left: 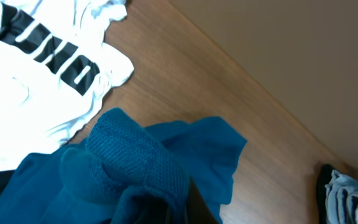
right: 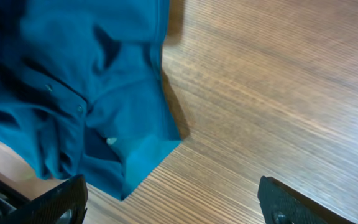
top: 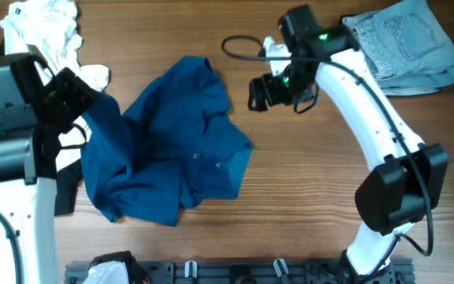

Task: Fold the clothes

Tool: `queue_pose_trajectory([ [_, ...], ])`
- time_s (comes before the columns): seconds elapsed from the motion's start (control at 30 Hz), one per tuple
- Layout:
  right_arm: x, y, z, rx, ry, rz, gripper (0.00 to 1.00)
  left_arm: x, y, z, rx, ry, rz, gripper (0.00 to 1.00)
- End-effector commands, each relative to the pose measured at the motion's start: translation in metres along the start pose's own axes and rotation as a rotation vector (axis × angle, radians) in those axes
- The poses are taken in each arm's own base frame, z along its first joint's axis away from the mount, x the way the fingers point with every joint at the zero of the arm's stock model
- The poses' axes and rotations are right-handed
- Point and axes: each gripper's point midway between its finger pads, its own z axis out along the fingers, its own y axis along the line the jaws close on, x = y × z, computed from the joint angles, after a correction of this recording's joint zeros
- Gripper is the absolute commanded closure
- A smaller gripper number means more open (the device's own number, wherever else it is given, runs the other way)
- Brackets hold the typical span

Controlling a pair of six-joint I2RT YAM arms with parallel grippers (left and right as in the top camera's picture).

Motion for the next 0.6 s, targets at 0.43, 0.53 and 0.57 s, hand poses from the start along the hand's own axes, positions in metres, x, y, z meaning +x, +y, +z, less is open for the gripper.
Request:
queue_pose_trajectory([
  [0.43,0.03,-0.003,0.055,-0.002,0.083,0.006,0.12,0.005,-0.005,0.006,0.01,0.027,0.024,0.96],
  [0.53,0.032,-0.003,0.056,-0.002,0.088,0.005,0.12,0.005,-0.005,0.006,0.01,0.027,0.024,0.96],
  [0.57,0.032,-0.002,0.056,-0.002,0.087,0.005,0.12,0.005,-0.005,0.006,0.01,0.028,0.024,0.96],
])
